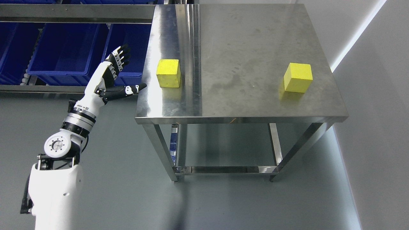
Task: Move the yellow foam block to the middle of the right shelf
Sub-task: 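Reach the left hand toward the yellow foam cube nearer the robot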
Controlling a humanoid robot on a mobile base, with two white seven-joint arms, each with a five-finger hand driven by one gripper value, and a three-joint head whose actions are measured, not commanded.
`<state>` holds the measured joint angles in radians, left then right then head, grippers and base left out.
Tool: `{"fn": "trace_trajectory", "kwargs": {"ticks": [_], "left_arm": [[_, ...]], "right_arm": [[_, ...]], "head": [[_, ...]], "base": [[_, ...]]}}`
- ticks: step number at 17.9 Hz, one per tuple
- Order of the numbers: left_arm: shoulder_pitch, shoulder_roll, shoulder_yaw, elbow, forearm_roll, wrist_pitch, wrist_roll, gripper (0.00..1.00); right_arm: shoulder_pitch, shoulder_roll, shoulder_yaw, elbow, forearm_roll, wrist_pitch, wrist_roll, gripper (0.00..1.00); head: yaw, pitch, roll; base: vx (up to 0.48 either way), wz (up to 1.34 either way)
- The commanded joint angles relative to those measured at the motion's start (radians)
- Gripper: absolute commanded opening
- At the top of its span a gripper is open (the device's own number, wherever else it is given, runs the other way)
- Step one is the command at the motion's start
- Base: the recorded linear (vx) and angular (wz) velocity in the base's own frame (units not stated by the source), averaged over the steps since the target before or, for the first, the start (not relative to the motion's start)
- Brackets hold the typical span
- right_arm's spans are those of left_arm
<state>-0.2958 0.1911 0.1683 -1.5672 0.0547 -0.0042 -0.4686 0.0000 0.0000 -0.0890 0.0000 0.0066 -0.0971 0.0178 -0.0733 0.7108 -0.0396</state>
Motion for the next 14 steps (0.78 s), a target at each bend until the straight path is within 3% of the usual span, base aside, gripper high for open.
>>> {"fn": "trace_trajectory", "kwargs": {"ticks": [1,10,14], "left_arm": [[-0.101,0.099,-0.073,0.173,-0.094,-0.003,-0.065,1.00],[-0.230,0.067,-0.254,0.366,-0.099,-0.003,-0.077,1.00],[-0.229,0.019,-0.250,0.355,-0.096,-0.005,-0.208,1.00]], "right_arm": [[-0.002,-0.017,0.000,-0.017,-0.007,0.000,0.001,1.00],[-0.002,-0.017,0.000,-0.017,-0.007,0.000,0.001,1.00],[-0.002,-0.017,0.000,-0.017,-0.008,0.000,0.001,1.00]], "head": [[0.0000,0.000,0.000],[0.0000,0.000,0.000],[0.0000,0.000,0.000]], "base": [[0.000,0.00],[0.017,0.03],[0.024,0.11]]}}
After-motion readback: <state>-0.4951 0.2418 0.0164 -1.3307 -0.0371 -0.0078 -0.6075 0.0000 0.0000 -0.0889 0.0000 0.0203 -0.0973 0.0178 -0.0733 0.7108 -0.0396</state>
